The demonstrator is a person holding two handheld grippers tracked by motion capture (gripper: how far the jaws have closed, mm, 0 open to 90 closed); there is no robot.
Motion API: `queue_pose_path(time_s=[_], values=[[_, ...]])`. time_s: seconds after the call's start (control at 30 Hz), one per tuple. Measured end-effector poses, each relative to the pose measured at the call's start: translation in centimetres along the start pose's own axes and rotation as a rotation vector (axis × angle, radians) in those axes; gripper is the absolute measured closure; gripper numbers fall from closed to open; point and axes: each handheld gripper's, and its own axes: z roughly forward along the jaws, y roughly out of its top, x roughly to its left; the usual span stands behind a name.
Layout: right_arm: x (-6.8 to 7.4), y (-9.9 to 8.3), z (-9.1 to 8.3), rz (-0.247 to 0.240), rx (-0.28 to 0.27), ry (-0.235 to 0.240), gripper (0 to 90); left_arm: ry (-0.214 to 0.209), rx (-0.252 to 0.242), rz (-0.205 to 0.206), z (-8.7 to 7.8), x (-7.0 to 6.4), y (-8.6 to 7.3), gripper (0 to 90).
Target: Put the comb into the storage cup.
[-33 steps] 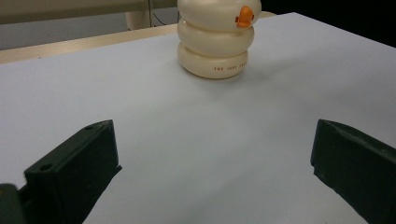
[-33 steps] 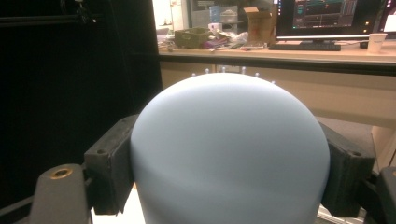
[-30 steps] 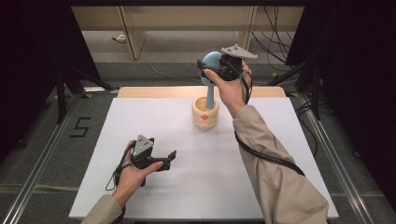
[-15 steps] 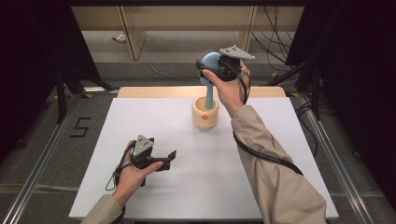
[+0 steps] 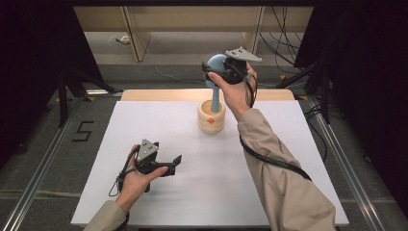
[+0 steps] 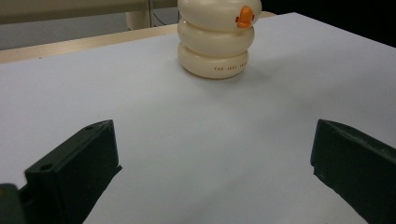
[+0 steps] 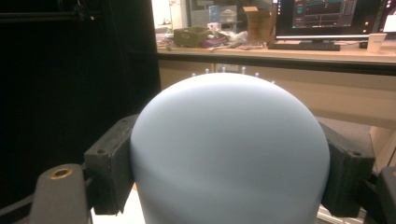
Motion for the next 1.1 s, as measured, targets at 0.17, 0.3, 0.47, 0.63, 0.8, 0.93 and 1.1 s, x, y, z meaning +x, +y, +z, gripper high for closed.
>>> queue_pose_path(time_s=[0.17,0.3,0.47,0.63,0.8,0.93,1.1], values=[[0.00,-0.14,0.15,-0.001,0.002,0.000,21.0,0.001,0.003,0.001,0.02,0.03,-0.04,0.4],[-0.01,-0.28,0.23,-0.004,0.006,0.000,21.0,0.001,0.001,-0.001,0.04,0.01,-0.02,0.4],[0.11,-0.34,0.30,-0.002,0.003,0.003,21.0,0.001,0.002,0.001,0.02,0.03,-0.03,0.4],[0.11,-0.45,0.37,-0.005,0.004,0.003,21.0,0.001,0.001,0.000,0.01,0.02,-0.01,0.4],[0.05,-0.55,0.40,-0.006,0.006,0.002,21.0,0.001,0.002,0.001,0.04,0.02,-0.03,0.4],[0.02,-0.66,0.45,-0.006,0.007,0.000,21.0,0.001,0.002,0.001,0.04,0.01,-0.02,0.4],[0.03,-0.80,0.49,-0.009,0.011,-0.001,21.0,0.000,0.001,0.000,0.03,0.00,-0.03,0.4]])
